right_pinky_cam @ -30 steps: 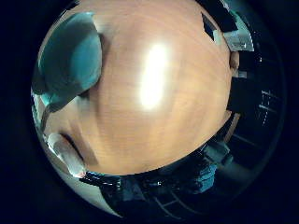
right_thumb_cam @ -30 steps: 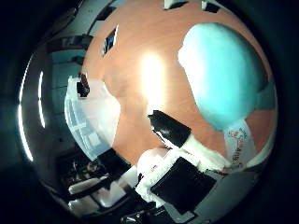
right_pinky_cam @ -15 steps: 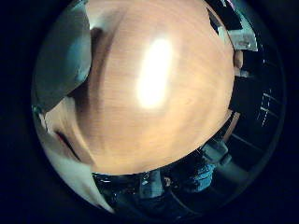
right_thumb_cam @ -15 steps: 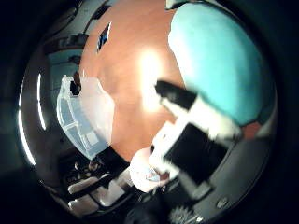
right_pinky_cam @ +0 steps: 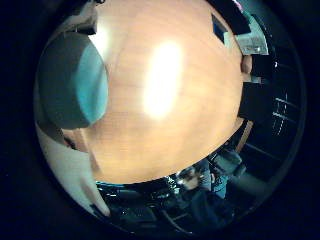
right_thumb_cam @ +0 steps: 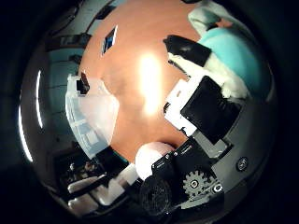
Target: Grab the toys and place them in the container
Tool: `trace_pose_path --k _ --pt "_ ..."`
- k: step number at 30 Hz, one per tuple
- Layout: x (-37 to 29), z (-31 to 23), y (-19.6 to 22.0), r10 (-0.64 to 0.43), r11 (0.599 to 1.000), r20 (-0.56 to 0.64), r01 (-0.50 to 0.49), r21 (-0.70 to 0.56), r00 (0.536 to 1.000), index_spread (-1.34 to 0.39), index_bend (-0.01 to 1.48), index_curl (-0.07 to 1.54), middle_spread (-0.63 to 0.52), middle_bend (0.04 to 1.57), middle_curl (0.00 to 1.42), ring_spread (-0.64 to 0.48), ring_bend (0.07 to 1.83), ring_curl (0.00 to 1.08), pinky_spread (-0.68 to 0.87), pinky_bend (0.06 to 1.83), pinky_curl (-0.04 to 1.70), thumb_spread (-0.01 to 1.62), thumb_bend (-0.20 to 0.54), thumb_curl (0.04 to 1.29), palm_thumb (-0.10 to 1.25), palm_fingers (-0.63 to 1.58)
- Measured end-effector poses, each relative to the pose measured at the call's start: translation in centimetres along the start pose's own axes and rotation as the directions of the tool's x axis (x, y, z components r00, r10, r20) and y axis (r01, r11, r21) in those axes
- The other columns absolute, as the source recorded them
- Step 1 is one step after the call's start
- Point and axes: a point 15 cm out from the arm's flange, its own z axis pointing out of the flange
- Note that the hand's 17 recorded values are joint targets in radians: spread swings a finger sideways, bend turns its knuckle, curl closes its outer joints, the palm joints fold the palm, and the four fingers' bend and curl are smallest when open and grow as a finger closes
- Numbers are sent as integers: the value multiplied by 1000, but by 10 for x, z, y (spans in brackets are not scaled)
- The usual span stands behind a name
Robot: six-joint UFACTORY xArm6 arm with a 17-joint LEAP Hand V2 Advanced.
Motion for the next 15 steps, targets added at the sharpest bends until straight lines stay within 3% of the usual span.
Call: trace_pose_path --k 15 --pt "-30 -97 37 -2 999 -38 3 45 999 -329 941 1003 -223 1212 989 -239 1385 765 -208 1281 864 1243 -8 484 1059 1018"
